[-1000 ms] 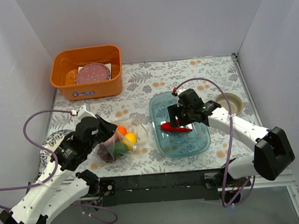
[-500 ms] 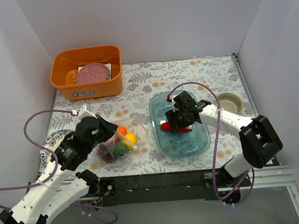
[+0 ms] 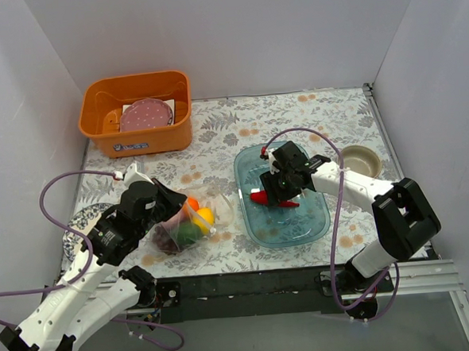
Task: Place the food in the zip-top bag and seal the zipper
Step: Pick up the fake vegetable from the bin.
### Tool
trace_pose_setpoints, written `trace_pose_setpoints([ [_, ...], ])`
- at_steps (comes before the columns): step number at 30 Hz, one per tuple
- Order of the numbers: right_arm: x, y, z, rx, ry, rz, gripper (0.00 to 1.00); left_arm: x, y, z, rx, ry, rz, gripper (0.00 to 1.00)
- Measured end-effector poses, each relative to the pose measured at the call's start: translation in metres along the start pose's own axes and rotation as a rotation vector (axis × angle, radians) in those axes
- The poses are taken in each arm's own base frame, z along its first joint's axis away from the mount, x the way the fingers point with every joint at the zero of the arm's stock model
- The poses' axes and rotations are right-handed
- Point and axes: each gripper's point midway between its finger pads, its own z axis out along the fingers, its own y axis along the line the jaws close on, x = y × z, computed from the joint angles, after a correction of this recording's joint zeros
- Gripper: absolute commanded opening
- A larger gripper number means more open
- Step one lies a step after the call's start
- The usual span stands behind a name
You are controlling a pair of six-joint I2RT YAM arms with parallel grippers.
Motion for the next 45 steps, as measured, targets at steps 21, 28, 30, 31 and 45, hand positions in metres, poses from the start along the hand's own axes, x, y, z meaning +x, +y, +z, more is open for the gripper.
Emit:
trace_pose_setpoints([
  [21,-0.002,-0.006,-0.003,0.03,-0.04,-0.016,0.69,0.002,0.0,0.002,-0.004,0.009,0.002,0.0],
  [28,-0.01,-0.01,-0.016,0.065,-0.113,-0.018,0.7,0.002,0.0,0.002,-0.003,0.008,0.002,0.0],
  [30,-0.012,-0.012,-0.017,0.072,-0.121,-0.019,0.71,0.002,0.0,0.001,-0.002,0.008,0.002,0.0],
  [31,-0.012,-0.012,-0.017,0.074,-0.121,-0.019,0.71,0.002,0.0,0.001,-0.002,0.008,0.002,0.0],
  [45,0.013,-0.02,0.006,0.073,-0.046,-0.054,0.64,0.001,-0.001,0.0,0.004,0.004,0.0,0.01],
])
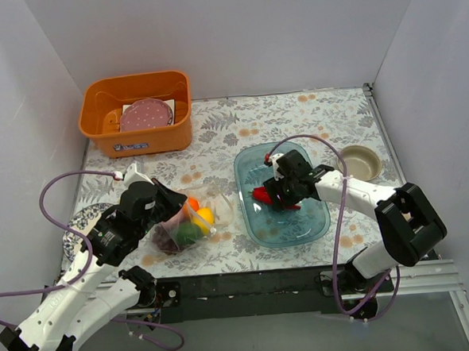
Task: Place the food in the zip-top bag and seal the zipper
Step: Pick up the fake vegetable from the bin.
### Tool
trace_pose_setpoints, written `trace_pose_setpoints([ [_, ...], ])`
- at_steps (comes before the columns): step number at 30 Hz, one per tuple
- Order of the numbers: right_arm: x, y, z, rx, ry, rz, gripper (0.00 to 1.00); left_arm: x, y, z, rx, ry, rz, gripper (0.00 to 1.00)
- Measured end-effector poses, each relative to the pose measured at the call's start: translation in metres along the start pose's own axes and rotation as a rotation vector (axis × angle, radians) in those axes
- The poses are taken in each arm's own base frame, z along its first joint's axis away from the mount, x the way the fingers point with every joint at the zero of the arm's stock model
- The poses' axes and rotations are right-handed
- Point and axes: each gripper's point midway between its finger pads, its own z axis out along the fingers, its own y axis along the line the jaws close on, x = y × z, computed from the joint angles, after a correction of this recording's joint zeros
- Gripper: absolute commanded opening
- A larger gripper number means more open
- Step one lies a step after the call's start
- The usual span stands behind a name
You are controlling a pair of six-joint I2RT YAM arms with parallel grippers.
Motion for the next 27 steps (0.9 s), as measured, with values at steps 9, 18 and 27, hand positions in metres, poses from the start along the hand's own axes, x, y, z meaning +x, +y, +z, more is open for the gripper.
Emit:
trace_pose_setpoints([
  [9,0.004,0.008,0.002,-0.061,-0.005,-0.026,0.36,0.0,-0.001,-0.001,0.004,0.001,-0.001,0.01],
  [18,0.001,0.02,-0.006,-0.134,-0.041,-0.04,0.14,0.002,-0.003,0.001,0.009,0.01,-0.001,0.01],
  [27,-0.008,0.04,-0.023,-0.237,-0.086,-0.04,0.13,0.002,-0.003,0.0,0.011,0.01,-0.001,0.01],
])
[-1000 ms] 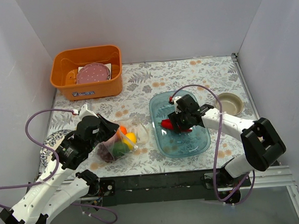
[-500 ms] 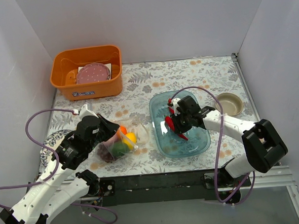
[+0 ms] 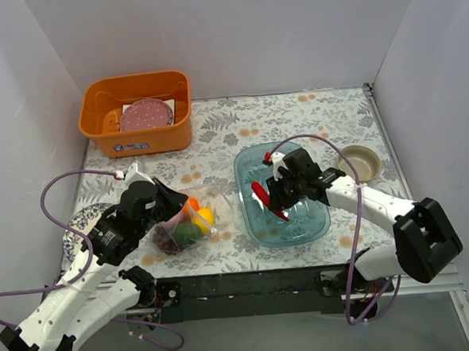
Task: Place the food in the zip-top bag and seal the zipper
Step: Pick up the fake vegetable from the bin.
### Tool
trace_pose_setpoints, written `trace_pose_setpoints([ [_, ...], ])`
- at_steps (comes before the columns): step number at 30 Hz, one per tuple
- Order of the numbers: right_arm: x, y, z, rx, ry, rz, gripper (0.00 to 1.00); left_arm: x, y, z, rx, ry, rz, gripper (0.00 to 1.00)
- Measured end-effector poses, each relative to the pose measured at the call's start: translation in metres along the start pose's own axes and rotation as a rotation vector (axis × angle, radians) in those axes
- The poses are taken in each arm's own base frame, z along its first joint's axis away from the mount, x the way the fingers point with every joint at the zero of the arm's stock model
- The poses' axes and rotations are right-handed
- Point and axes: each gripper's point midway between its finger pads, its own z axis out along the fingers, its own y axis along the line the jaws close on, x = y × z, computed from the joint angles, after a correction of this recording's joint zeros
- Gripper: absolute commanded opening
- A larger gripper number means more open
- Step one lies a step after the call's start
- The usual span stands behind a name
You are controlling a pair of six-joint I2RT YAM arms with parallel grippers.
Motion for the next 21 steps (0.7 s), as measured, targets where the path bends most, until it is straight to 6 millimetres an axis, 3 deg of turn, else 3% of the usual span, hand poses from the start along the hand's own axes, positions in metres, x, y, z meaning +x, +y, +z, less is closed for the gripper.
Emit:
trace_pose_setpoints([
  [9,-0.044,0.04,-0.039,-0.146,-0.158,-0.011,0.09,0.001,0.0,0.001,0.0,0.004,0.001,0.01],
  [21,-0.041,0.111,-0.058,-0.459,-0.077,-0.096,0.04,0.004,-0.003,0.004,0.004,0.023,0.01,0.01],
])
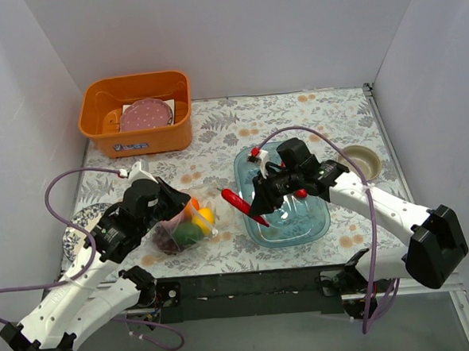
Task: Place the food in the zip-top bag and seal the zipper
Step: Pick up the fake vegetable from the bin, then place the fake vegetable in the zipper food storage bag.
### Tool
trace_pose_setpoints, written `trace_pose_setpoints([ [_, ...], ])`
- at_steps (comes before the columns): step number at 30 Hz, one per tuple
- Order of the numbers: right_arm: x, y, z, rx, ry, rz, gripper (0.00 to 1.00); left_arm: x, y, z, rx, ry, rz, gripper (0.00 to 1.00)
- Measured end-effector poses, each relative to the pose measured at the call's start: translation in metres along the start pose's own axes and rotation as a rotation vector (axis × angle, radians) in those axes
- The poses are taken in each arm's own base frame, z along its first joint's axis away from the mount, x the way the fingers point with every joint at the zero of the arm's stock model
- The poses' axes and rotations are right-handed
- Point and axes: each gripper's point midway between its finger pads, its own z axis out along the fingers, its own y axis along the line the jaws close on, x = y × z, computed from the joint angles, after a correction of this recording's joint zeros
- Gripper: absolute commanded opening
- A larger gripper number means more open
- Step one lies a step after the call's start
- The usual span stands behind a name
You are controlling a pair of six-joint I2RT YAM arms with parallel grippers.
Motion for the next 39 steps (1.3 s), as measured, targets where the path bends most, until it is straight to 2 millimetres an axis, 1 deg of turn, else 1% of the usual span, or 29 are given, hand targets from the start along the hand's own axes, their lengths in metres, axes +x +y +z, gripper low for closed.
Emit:
trace_pose_setpoints([
  [4,0.007,0.019,0.013,-0.077,0.082,-0.041,0.04,0.002,-0.001,0.001,0.001,0.009,0.001,0.01],
  [6,0.013,0.023,0.019,-0.099,0.122,-0.048,0.04,0.002,-0.002,0.001,0.007,0.012,0.0,0.01],
  [8,0.018,0.024,0.024,-0.119,0.159,-0.044,0.04,0.004,-0.004,0.001,0.015,0.021,0.003,0.01],
  [11,0.02,0.019,0.033,-0.122,0.196,-0.032,0.04,0.006,-0.005,0.002,0.021,0.037,0.011,0.01],
  [14,0.012,0.014,0.042,-0.12,0.216,-0.031,0.04,0.01,-0.007,0.004,0.03,0.059,0.028,0.01],
  [19,-0.011,0.005,0.059,-0.122,0.235,-0.06,0.04,0.02,-0.01,0.009,0.046,0.111,0.064,0.0],
  [22,-0.022,0.0,0.068,-0.129,0.244,-0.075,0.04,0.025,-0.012,0.011,0.055,0.14,0.077,0.0],
  [26,-0.022,-0.004,0.079,-0.14,0.269,-0.069,0.04,0.026,-0.015,0.009,0.072,0.148,0.085,0.01],
  [28,-0.018,-0.002,0.082,-0.149,0.282,-0.055,0.04,0.026,-0.015,0.008,0.077,0.147,0.084,0.01],
  [31,-0.019,0.005,0.086,-0.168,0.272,-0.044,0.04,0.026,-0.016,0.008,0.079,0.146,0.084,0.01],
  [39,-0.04,0.021,0.106,-0.204,0.173,0.008,0.05,0.027,-0.018,0.008,0.087,0.152,0.081,0.0],
])
